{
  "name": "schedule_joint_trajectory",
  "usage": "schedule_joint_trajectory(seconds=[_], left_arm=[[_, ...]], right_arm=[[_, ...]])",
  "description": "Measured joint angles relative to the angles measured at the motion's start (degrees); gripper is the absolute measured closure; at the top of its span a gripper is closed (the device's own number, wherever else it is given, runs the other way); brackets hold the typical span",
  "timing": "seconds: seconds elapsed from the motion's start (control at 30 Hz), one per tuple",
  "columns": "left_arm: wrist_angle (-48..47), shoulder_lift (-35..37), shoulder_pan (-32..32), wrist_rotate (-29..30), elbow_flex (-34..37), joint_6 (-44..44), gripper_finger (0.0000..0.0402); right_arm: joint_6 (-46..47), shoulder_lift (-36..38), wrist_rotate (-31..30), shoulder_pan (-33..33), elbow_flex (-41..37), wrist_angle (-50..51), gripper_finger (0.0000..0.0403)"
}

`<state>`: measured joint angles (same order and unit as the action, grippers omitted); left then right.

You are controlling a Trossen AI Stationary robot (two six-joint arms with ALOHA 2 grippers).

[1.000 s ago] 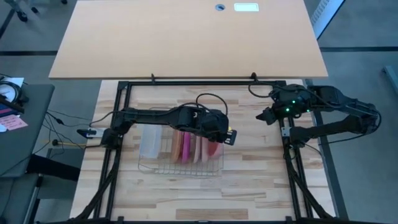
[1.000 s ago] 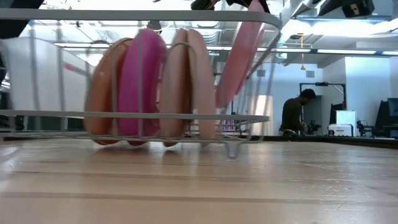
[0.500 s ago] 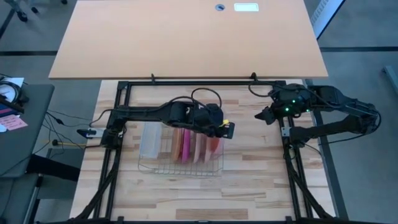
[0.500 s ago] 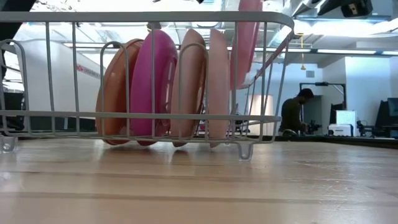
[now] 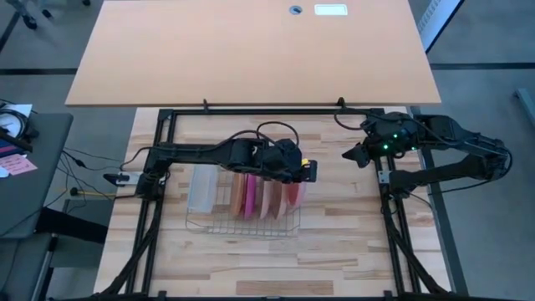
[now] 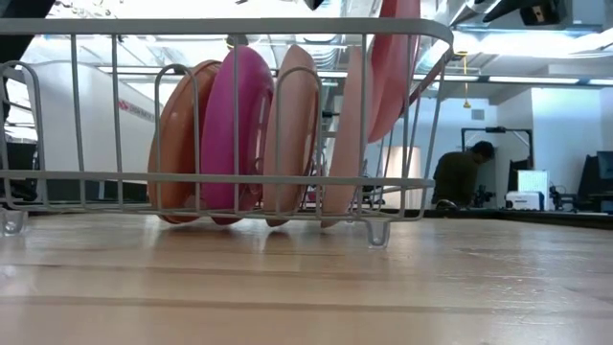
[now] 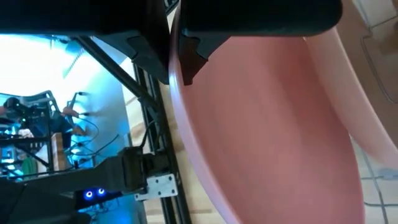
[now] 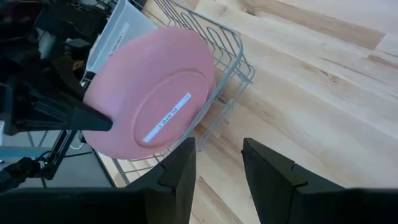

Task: Sort dishes
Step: Put the light pink plate in the dish rack

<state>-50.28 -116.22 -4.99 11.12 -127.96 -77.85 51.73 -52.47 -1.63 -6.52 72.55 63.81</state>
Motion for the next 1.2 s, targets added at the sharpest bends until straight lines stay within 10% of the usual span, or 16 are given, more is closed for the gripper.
schedule_joint_trajectory(seconds=[1.2], left_arm=[[10.24,-3.87,-1.86,0.69,-0.02,-3.42,0.0398]], right_arm=[[-4.24,0.0,0.04,0.0,0.0,-0.01,0.0265]])
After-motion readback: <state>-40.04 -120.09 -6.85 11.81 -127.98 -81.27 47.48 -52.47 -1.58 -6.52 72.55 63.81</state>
